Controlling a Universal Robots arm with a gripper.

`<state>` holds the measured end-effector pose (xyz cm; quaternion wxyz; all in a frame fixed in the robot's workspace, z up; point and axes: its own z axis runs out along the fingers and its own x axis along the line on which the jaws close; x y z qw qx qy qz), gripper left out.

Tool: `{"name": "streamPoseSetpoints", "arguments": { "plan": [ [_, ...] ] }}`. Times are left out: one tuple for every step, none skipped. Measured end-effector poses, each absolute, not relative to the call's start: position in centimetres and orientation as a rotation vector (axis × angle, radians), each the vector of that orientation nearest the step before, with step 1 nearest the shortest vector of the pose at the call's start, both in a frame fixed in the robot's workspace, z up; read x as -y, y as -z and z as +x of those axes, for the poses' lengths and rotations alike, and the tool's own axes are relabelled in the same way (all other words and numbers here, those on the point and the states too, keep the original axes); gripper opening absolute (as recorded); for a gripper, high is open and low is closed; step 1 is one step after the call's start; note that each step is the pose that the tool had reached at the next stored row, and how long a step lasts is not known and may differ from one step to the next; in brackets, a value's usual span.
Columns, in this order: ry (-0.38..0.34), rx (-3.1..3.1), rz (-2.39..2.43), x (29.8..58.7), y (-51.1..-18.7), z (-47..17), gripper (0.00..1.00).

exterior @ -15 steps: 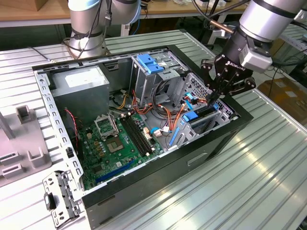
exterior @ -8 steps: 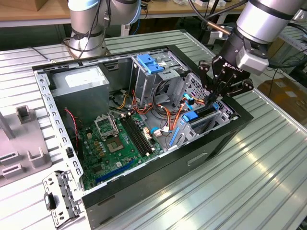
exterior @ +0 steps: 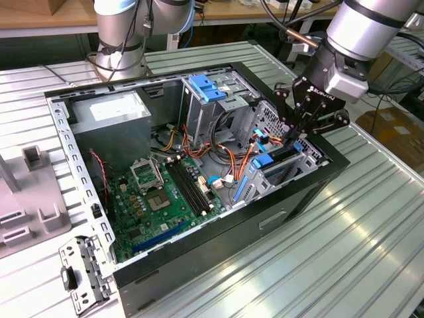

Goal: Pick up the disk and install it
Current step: 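Insert the first disk wire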

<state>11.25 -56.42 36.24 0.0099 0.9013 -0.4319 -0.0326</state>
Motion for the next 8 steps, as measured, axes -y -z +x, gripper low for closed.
{"name": "streamPoseSetpoints", "arguments": {
  "plan": [
    [0.102, 1.356, 2.81, 56.42, -36.23, 11.25, 0.17],
    [0.102, 1.365, 2.806, 56.42, -36.23, 11.25, 0.17],
    [0.102, 1.374, 2.802, 56.42, -36.22, 11.25, 0.17],
    [0.102, 1.383, 2.798, 56.42, -36.21, 11.25, 0.17],
    [0.102, 1.391, 2.794, 56.42, -36.2, 11.25, 0.17],
    [0.102, 1.398, 2.79, 56.42, -36.2, 11.25, 0.17],
    [0.102, 1.406, 2.787, 56.42, -36.2, 11.25, 0.17],
    [0.103, 1.42, 2.78, 56.42, -36.19, 11.25, 0.17]
  ]
}}
